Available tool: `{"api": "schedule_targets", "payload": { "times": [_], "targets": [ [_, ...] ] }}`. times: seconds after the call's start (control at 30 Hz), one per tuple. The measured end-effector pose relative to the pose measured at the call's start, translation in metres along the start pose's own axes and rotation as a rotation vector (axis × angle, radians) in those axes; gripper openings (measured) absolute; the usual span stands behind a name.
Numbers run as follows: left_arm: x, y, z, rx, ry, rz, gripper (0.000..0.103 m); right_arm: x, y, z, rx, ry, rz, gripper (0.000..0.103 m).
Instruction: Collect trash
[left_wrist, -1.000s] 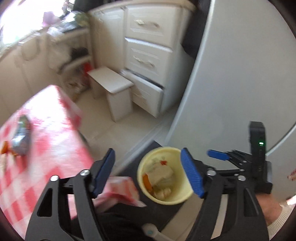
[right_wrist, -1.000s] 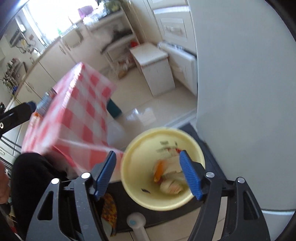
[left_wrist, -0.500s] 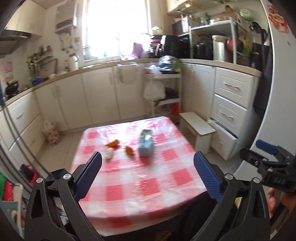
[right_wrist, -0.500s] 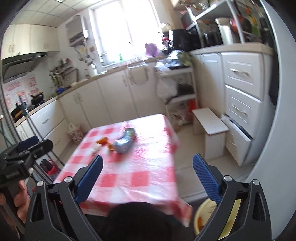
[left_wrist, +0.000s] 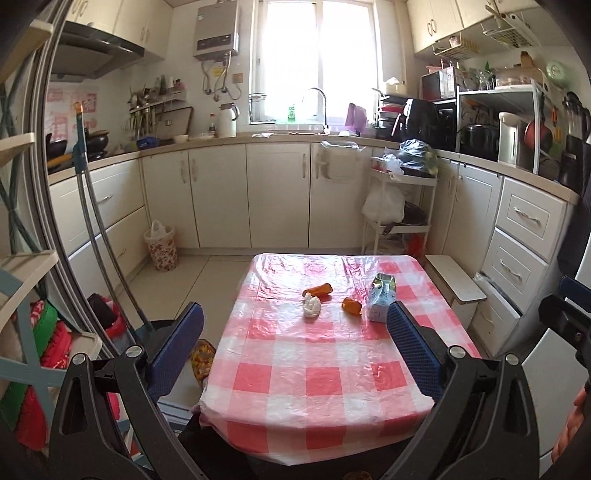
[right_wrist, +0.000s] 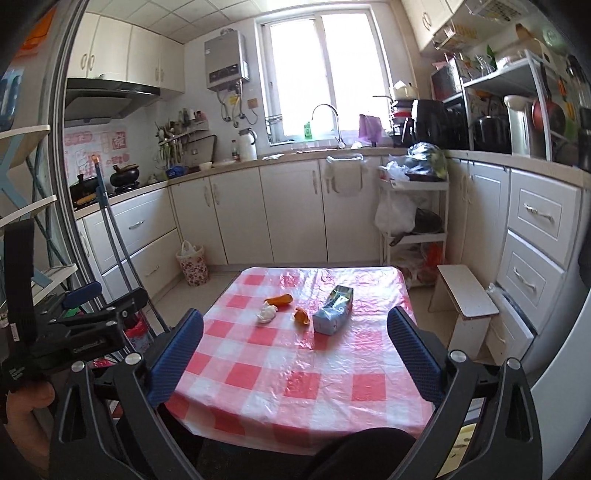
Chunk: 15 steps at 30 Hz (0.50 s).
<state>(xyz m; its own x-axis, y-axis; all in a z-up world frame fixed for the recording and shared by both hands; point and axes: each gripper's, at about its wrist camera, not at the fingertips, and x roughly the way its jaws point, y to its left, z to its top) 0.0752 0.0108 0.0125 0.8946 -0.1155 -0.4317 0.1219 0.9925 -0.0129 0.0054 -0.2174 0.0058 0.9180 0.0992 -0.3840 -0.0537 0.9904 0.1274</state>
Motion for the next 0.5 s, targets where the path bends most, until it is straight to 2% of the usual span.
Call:
{"api": "schedule_targets", "payload": {
  "times": [0.5],
  "targets": [
    [-0.004,0.004,-0.001,-0.029,-0.010,0.029,0.096,0.001,0.015,-0.002,-0.015,0.010,0.017,0.096]
  ]
}}
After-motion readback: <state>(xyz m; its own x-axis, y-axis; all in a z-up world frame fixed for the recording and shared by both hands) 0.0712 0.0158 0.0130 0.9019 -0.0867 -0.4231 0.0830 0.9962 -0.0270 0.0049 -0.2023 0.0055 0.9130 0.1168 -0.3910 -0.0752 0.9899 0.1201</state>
